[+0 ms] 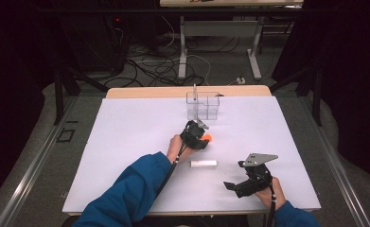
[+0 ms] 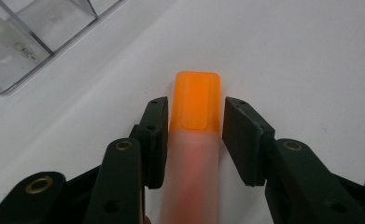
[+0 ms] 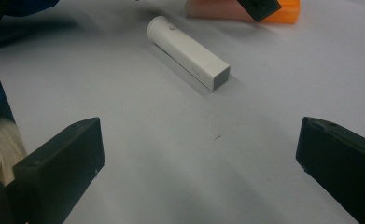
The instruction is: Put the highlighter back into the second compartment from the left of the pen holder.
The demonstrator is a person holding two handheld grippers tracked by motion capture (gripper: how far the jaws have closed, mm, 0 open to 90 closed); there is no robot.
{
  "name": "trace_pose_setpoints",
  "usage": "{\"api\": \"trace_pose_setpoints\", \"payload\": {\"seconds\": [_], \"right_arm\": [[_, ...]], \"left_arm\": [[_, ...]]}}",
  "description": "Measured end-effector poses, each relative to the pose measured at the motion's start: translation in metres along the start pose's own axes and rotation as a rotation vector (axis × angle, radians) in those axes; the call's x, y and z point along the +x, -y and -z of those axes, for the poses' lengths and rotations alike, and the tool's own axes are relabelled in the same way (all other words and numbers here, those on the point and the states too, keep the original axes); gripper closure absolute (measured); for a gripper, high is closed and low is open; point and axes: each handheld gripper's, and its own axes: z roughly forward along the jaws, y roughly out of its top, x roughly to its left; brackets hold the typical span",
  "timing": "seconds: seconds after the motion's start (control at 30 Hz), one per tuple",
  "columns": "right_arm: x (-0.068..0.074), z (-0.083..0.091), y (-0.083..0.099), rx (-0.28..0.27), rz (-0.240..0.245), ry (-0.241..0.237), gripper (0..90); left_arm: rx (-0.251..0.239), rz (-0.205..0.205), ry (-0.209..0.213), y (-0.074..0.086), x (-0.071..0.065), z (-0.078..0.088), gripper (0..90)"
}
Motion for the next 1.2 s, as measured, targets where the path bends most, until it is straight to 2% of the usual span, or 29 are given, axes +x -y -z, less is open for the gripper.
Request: {"api": "trace_pose_setpoints", "payload": {"seconds": [0.17,0.27,0.3,0.4,0.47,0.57,0.67,0.8,1.2], "right_arm": [[0.0,0.0,0.0,0.002,-0.007,-0.004,0.7],[0.0,-0.001,0.0,-0.005,-0.004,-0.001,0.8],[0.0,-0.001,0.0,-0.005,-0.001,-0.004,0.8],[0.0,-0.001,0.0,-0.005,-0.002,-0.004,1.5],[0.0,-0.001,0.0,-0.004,-0.002,-0.004,1.5],[0.0,-0.001,0.0,-0.004,0.0,-0.003,1.5],[0.0,-0.001,0.0,-0.004,-0.001,-0.004,1.5],[0.0,-0.001,0.001,-0.003,-0.008,-0.006,1.6],[0.0,0.0,0.0,0.002,-0.014,-0.006,1.6]], "left_arm": [[0.019,0.009,-0.002,0.001,0.001,-0.002,62.2],[0.029,-0.006,-0.003,0.001,0.001,-0.002,62.7],[0.022,0.006,-0.004,0.001,0.001,-0.002,63.0],[0.029,0.008,0.0,0.0,0.0,-0.002,64.0],[0.038,-0.006,0.006,0.0,0.001,-0.001,64.6],[0.039,-0.005,0.011,0.0,0.002,-0.001,65.0],[0.03,0.004,0.021,0.0,0.002,0.0,65.0],[0.009,-0.014,0.015,-0.001,0.004,0.005,65.0],[-0.07,-0.02,0.015,-0.006,0.006,0.025,64.9]]}}
